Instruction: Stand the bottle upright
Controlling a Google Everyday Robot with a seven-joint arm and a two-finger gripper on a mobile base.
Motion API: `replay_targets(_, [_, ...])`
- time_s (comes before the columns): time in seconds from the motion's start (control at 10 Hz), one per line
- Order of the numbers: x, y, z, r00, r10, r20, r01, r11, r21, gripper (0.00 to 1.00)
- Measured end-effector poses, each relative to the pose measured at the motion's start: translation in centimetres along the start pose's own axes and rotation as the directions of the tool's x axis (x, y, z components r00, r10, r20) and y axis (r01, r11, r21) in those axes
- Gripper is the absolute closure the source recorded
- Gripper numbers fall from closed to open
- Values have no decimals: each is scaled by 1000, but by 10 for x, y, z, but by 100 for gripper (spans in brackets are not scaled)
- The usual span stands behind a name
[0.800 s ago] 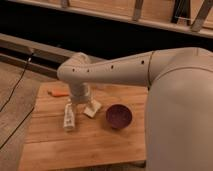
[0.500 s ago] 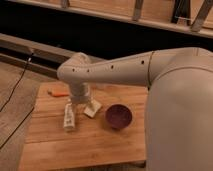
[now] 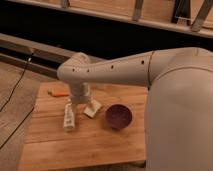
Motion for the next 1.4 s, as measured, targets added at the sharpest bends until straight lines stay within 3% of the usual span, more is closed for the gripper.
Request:
replay_targets(1.1, [-1,0,1,1000,-1,0,1,1000,1,35])
replay_targets(1.4, [-19,8,23,998,-70,-2,70,997,-23,35])
